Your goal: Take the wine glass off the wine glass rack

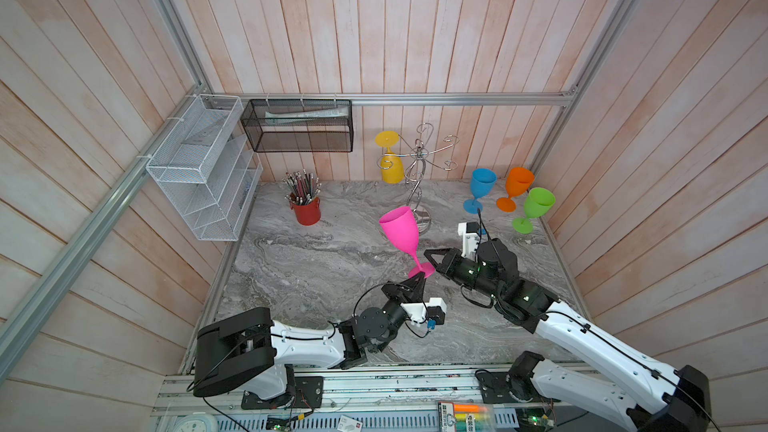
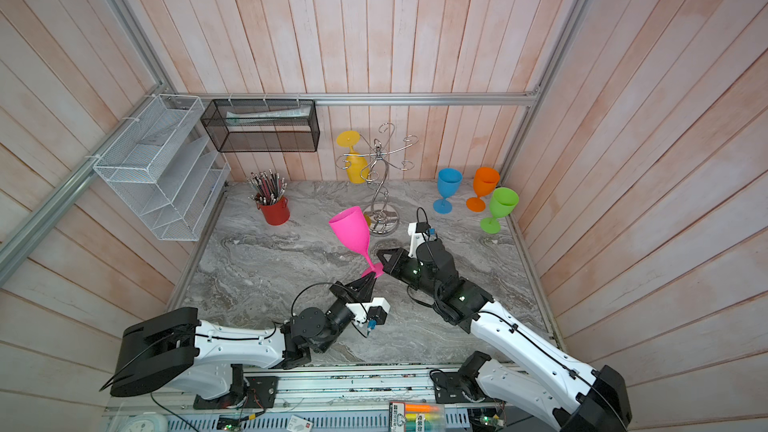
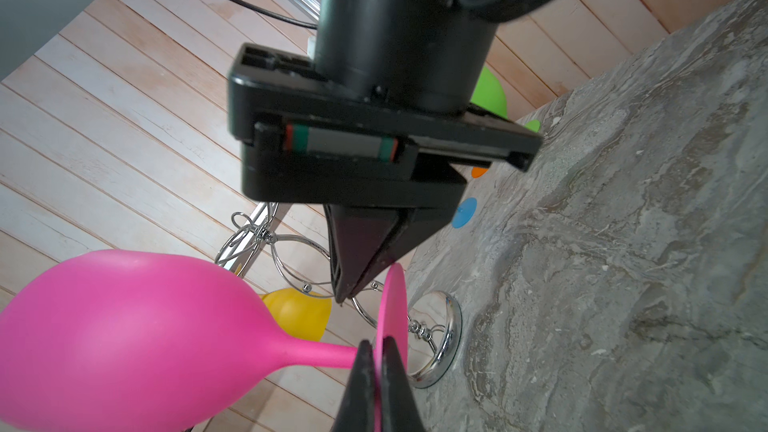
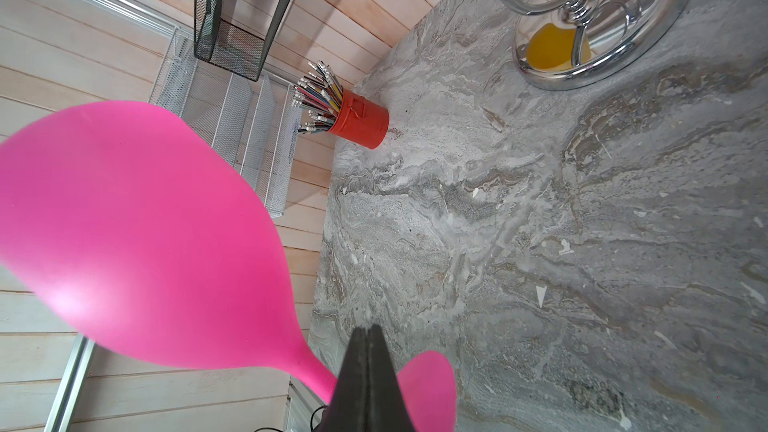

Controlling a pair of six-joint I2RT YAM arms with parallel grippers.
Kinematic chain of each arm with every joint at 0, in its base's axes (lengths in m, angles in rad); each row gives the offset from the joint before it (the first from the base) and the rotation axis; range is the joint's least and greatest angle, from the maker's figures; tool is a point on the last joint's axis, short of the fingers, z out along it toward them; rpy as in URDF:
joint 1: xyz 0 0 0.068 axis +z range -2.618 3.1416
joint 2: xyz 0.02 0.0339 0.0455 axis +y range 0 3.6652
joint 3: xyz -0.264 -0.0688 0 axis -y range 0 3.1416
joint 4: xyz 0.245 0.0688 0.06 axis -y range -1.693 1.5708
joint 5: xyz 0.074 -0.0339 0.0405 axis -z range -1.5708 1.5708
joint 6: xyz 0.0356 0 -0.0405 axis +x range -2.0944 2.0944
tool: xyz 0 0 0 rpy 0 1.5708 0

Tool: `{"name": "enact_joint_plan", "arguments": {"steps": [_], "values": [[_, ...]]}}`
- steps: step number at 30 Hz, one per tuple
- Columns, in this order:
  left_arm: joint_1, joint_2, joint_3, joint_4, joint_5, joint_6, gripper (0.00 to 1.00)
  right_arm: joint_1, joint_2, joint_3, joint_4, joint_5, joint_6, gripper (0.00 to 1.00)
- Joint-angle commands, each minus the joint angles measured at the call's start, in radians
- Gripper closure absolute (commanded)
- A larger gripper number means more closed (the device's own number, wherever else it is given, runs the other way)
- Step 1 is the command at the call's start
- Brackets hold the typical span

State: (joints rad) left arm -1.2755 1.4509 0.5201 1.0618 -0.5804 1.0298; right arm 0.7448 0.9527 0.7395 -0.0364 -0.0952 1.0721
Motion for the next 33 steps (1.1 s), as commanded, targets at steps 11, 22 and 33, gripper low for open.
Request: {"name": "enact_joint_plan", "arguments": {"steps": [11,22,33], "values": [[-0.002,-0.004,0.031,0.041,-0.036,0.019,0.77,0.010,-0.030,-0.024,0.026,0.003,0.006,1.00],[0.010,-0.045,0.028,-0.014,-0.080,-0.061,0.72,0.010,-0.049,-0.027,-0.024,0.064,-0.025,1.00],[0.031,-0.219,0.083,-0.618,-0.097,-0.584,0.39,-0.028,-0.129,-0.064,-0.172,0.179,-0.100,0.69]]}}
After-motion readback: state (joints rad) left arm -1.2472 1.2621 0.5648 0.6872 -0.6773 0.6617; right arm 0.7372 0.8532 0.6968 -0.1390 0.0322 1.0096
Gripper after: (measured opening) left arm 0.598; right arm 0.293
